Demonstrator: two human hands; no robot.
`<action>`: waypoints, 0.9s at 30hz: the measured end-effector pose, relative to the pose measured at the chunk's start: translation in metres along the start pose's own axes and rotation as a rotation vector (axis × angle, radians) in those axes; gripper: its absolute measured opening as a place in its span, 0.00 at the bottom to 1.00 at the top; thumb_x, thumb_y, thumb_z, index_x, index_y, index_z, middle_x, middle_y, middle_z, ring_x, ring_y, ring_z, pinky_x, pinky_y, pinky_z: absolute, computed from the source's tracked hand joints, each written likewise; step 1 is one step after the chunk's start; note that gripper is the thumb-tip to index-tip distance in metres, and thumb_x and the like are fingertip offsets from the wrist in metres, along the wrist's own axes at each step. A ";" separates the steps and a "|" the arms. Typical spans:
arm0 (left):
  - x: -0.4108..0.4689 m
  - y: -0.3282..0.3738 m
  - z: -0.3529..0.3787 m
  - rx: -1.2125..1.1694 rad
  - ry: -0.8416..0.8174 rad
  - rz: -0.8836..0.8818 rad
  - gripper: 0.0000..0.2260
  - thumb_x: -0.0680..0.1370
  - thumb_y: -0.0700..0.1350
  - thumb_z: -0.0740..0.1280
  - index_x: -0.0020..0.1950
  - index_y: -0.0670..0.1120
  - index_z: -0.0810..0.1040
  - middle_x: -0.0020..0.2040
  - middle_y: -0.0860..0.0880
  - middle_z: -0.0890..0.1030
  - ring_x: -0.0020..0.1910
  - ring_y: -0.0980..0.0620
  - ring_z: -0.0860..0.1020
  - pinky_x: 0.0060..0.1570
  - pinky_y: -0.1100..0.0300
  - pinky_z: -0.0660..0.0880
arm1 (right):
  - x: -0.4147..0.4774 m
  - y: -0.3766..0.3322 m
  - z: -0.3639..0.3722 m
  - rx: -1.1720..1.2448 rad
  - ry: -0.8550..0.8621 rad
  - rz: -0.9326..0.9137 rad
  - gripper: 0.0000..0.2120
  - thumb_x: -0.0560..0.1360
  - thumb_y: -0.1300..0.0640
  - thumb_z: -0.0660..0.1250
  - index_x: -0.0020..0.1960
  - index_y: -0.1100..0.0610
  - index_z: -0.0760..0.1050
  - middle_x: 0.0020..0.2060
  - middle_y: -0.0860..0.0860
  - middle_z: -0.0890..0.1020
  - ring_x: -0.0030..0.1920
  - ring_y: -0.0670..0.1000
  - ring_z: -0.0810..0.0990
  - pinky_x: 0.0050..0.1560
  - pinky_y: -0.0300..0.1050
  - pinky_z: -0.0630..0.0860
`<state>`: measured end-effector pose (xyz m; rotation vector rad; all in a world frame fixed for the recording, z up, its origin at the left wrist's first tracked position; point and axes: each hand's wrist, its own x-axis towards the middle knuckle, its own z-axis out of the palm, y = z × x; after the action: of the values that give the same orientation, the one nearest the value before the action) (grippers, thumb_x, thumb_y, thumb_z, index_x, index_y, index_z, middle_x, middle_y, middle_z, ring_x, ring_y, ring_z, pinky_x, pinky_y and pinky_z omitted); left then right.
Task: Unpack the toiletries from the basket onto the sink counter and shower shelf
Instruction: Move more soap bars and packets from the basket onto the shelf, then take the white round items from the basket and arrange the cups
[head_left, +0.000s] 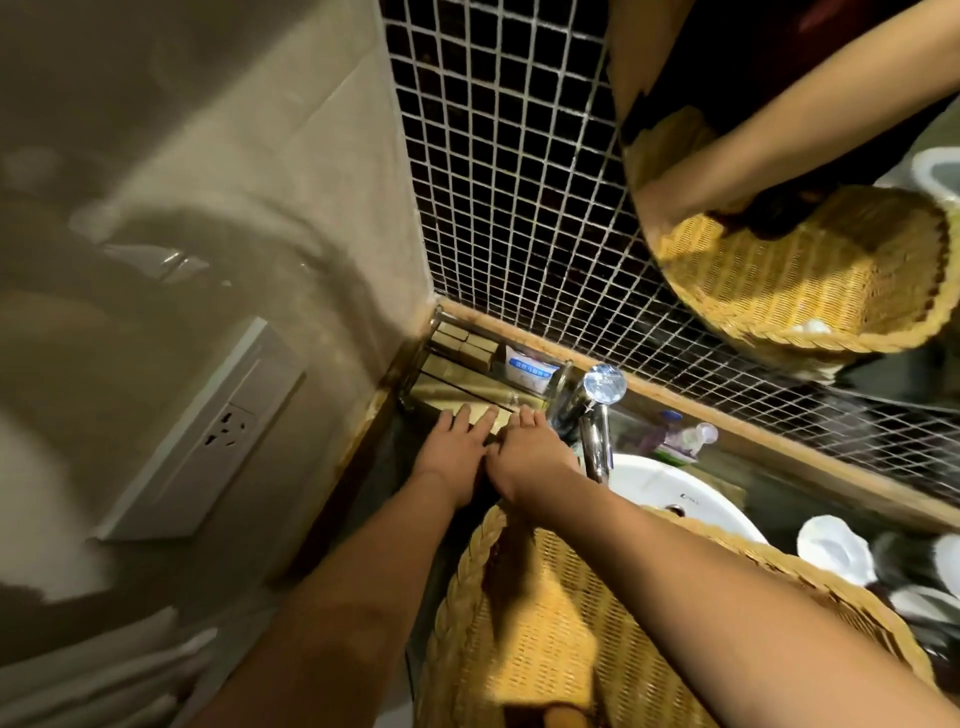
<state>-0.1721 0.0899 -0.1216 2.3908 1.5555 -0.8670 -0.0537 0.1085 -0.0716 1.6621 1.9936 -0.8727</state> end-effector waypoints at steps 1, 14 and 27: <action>0.000 0.004 -0.003 0.024 0.000 -0.003 0.29 0.79 0.53 0.65 0.79 0.55 0.61 0.82 0.45 0.43 0.78 0.35 0.49 0.75 0.40 0.52 | -0.007 0.004 0.000 0.035 0.026 -0.015 0.33 0.83 0.46 0.48 0.80 0.62 0.45 0.80 0.57 0.46 0.79 0.55 0.43 0.78 0.52 0.46; 0.009 0.017 -0.013 0.151 0.058 -0.028 0.33 0.79 0.54 0.65 0.79 0.59 0.51 0.79 0.38 0.51 0.72 0.33 0.61 0.68 0.39 0.64 | -0.101 0.108 0.042 -0.239 0.195 -0.288 0.36 0.82 0.36 0.39 0.80 0.57 0.35 0.80 0.54 0.42 0.79 0.53 0.37 0.77 0.49 0.41; -0.023 0.001 -0.042 0.186 -0.060 -0.125 0.39 0.78 0.53 0.68 0.81 0.58 0.46 0.79 0.42 0.59 0.75 0.37 0.61 0.72 0.38 0.60 | -0.144 0.173 0.064 -0.101 0.159 -0.078 0.35 0.83 0.40 0.49 0.80 0.55 0.37 0.80 0.52 0.39 0.79 0.52 0.38 0.76 0.47 0.37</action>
<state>-0.1621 0.0898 -0.0749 2.3844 1.6838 -1.1455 0.1399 -0.0223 -0.0595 1.6527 2.1836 -0.6713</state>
